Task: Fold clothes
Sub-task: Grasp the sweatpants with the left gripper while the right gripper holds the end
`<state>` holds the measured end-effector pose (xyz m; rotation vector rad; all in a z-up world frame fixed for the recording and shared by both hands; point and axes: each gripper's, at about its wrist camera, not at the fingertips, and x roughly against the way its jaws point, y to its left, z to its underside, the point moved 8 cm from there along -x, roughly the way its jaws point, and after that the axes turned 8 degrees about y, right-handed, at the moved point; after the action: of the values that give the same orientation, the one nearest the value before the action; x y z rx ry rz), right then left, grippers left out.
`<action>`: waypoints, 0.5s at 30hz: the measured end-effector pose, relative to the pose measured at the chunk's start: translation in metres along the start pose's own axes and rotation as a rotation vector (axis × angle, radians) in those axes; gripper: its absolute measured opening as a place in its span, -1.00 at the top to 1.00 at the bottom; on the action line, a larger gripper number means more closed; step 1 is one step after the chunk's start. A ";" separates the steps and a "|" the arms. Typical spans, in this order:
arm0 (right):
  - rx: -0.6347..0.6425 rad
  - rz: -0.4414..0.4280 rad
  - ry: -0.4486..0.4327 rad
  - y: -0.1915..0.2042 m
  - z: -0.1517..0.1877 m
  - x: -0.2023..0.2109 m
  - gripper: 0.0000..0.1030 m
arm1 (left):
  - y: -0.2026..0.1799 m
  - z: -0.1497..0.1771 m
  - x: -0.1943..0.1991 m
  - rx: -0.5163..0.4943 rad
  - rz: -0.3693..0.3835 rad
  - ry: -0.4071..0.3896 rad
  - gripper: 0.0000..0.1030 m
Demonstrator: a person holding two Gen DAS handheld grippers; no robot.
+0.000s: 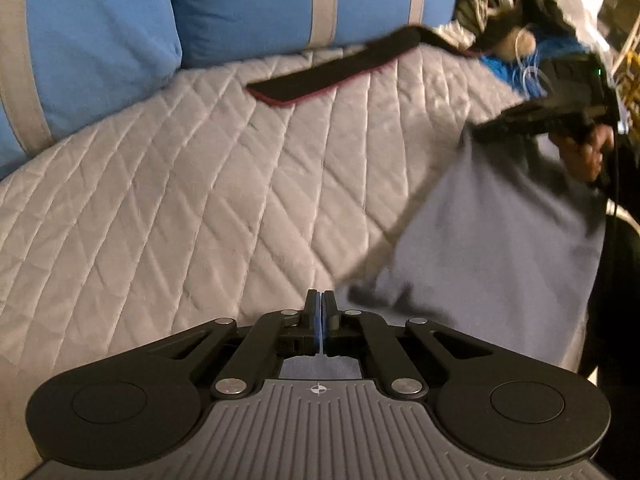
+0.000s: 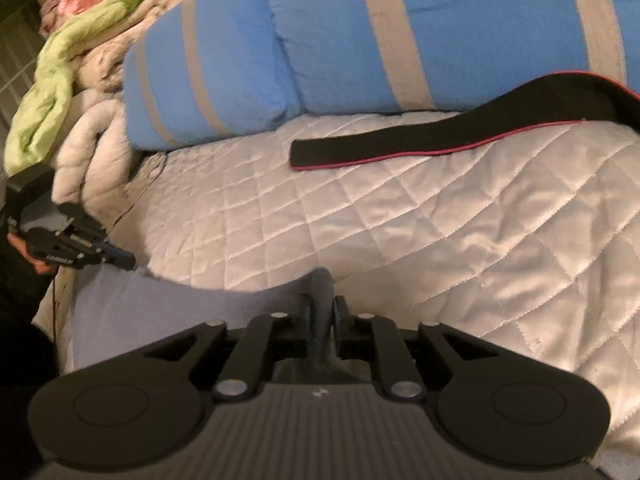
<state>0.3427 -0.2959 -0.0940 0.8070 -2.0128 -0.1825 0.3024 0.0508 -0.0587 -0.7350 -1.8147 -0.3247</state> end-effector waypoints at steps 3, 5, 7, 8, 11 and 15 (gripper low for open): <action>0.008 0.071 -0.037 0.010 -0.004 0.012 -0.48 | -0.001 -0.001 0.008 0.033 0.012 -0.033 0.52; -0.003 0.101 -0.062 0.021 -0.005 0.021 -0.61 | -0.002 -0.002 0.013 0.056 0.021 -0.055 0.15; -0.017 0.112 -0.070 0.033 -0.002 0.026 -0.81 | -0.003 -0.003 0.018 0.078 0.029 -0.076 0.02; -0.020 0.134 -0.069 0.040 0.001 0.028 -0.83 | -0.003 -0.003 0.021 0.089 0.033 -0.087 0.01; 0.004 0.207 -0.078 0.066 0.016 0.032 -0.90 | -0.004 -0.004 0.029 0.123 0.046 -0.120 -0.03; 0.040 0.247 -0.092 0.102 0.038 0.036 -1.00 | 0.013 0.008 0.058 0.284 0.056 -0.182 -0.05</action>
<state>0.2512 -0.2460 -0.0465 0.5762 -2.1891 -0.0381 0.2927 0.0839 -0.0096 -0.6286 -1.9558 0.0395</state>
